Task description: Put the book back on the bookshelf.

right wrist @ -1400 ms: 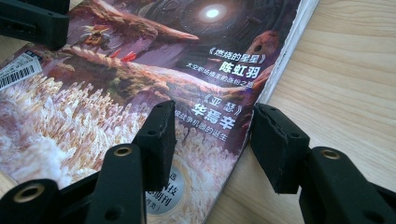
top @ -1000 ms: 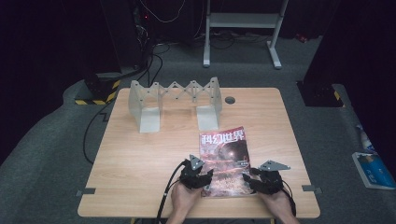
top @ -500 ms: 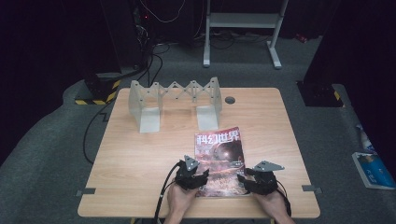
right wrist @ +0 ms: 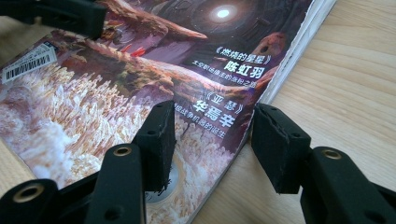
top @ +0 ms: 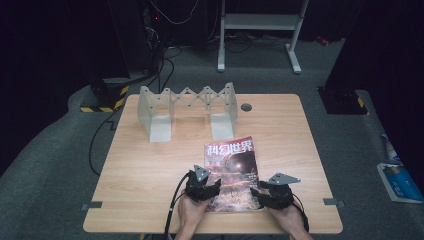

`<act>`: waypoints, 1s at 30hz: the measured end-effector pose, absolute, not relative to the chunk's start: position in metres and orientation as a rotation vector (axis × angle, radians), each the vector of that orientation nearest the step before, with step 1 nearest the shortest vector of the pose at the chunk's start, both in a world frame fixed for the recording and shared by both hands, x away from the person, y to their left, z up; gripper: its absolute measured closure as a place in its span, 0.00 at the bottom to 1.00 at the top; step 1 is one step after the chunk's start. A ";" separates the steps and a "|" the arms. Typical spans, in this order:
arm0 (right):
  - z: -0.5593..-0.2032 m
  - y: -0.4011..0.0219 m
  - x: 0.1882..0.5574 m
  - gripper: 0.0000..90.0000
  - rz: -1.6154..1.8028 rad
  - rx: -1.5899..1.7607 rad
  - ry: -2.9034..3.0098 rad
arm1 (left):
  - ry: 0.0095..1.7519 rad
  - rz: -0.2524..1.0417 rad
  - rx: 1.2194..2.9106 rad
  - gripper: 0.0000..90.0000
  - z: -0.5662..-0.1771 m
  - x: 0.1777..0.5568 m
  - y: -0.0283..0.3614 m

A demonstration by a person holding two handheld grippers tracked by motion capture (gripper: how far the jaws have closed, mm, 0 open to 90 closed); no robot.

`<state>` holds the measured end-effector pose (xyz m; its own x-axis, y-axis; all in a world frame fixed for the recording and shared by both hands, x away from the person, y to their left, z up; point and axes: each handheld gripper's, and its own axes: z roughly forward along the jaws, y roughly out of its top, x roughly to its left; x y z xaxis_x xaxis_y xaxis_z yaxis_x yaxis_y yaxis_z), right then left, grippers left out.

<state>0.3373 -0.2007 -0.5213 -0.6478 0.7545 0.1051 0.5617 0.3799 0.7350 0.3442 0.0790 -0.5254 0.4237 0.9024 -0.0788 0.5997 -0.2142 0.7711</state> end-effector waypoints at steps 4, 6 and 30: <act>-0.522 -0.198 0.336 0.55 1.134 1.162 2.401 | 1.308 0.487 1.888 0.39 -0.527 0.350 0.083; -0.522 -0.198 0.337 0.55 1.136 1.157 2.406 | 1.318 0.493 1.873 0.39 -0.526 0.353 0.085; -0.514 -0.196 0.348 0.57 1.072 1.152 2.463 | 1.301 0.521 1.823 0.43 -0.532 0.359 0.091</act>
<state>0.3483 -0.1965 -0.5139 -0.6690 0.7361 0.1030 0.5771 0.4271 0.6961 0.3590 0.0909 -0.5324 0.3812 0.9163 -0.1230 0.5786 -0.1327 0.8047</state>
